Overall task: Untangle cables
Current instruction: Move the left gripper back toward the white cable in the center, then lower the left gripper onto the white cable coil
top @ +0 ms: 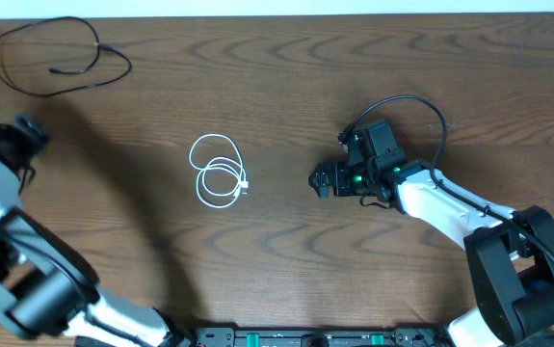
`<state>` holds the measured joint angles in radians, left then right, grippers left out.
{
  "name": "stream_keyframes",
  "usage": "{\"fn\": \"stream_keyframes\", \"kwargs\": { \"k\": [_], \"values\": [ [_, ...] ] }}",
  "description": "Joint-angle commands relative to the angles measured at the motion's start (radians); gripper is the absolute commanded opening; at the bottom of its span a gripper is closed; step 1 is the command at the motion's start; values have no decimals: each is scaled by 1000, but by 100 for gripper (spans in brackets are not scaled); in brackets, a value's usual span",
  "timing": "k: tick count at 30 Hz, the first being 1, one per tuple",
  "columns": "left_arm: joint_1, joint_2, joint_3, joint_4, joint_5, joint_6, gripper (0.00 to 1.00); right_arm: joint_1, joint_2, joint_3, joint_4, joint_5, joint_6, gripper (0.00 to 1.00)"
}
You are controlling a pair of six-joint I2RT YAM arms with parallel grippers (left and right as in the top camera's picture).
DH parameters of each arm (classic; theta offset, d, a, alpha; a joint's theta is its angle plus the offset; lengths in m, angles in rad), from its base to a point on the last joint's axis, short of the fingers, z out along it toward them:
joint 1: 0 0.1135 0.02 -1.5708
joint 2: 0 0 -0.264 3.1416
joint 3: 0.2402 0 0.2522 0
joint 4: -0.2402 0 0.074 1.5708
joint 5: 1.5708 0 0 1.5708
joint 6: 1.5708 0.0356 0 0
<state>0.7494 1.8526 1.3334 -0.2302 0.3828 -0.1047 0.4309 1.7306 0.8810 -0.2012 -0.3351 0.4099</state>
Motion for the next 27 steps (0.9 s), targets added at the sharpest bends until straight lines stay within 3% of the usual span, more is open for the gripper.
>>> {"fn": "stream_keyframes", "kwargs": {
  "k": [1,4,7,11,16,19,26,27],
  "values": [
    [-23,-79,6,-3,292,-192,75,10,-16,-6,0,16,5,99],
    [-66,-102,6,-93,386,-259,75,10,-16,-6,3,16,4,99],
    [-137,-98,5,-248,410,-249,75,10,-16,-6,3,16,4,99],
    [-281,-60,5,-412,394,-113,75,10,-16,-6,2,40,4,99],
    [-489,11,5,-542,129,-94,75,10,-16,-6,-2,49,4,99],
    [-586,48,5,-568,43,-94,75,10,-16,-6,-4,49,4,99],
    [-729,95,5,-570,-164,-94,74,10,-16,-6,-8,49,4,99],
    [-740,95,5,-567,-201,-94,70,10,-16,-6,-8,49,4,99]
  ]
}}
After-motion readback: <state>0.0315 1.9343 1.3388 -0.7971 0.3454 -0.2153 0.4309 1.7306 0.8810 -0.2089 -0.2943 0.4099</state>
